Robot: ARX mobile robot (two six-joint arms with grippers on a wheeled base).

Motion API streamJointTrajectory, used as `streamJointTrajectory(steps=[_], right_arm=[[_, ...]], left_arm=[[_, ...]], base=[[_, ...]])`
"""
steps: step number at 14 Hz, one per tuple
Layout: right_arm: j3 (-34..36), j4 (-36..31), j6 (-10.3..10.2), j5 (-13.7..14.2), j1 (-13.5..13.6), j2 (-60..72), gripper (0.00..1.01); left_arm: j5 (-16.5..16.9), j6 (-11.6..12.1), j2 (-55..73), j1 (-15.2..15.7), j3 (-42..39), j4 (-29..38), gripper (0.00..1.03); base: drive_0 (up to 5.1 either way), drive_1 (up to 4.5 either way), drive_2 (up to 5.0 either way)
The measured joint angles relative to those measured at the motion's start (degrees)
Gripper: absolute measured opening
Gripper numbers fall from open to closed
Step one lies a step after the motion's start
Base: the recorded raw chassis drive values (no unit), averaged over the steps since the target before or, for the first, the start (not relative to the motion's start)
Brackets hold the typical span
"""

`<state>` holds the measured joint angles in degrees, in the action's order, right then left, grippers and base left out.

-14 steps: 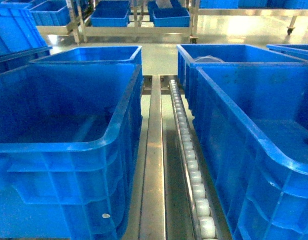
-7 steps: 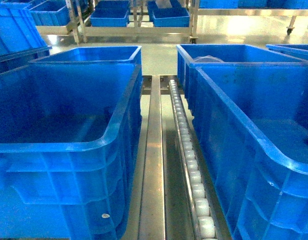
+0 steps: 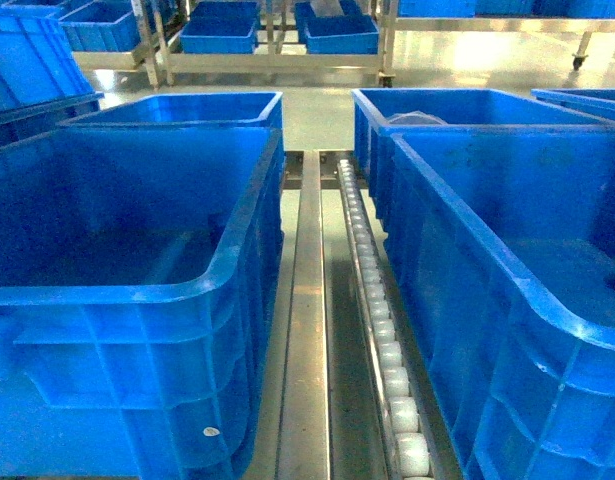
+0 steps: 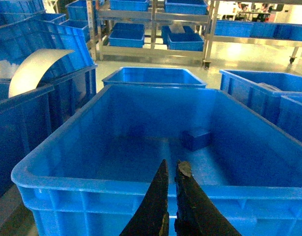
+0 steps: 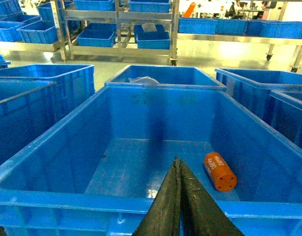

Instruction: Sort blue parts and orange caps into right shelf containers

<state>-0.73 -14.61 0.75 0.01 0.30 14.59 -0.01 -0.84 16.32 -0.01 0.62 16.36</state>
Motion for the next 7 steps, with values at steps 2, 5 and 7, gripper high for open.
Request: streamJointTrajectory(steps=[2,5,7], right_arm=[[0.0,2.5,0.0,0.0,0.0,-2.5,0.02],[0.0,5.7,0.0,0.0,0.0,-5.3,0.02],[-0.2,13.7,-0.1,0.0,0.0,-14.4,0.02]], left_arm=[[0.0,0.0,-2.8,0.0,0.0,-2.8,0.02],[0.0,0.0,-5.7,0.0,0.0,-5.8,0.02],[0.2,0.0,-12.8,0.0,0.0,-16.0,0.02]], base=[[0.0,0.0,0.0],[0.0,0.0,0.0],[0.0,0.0,0.0]])
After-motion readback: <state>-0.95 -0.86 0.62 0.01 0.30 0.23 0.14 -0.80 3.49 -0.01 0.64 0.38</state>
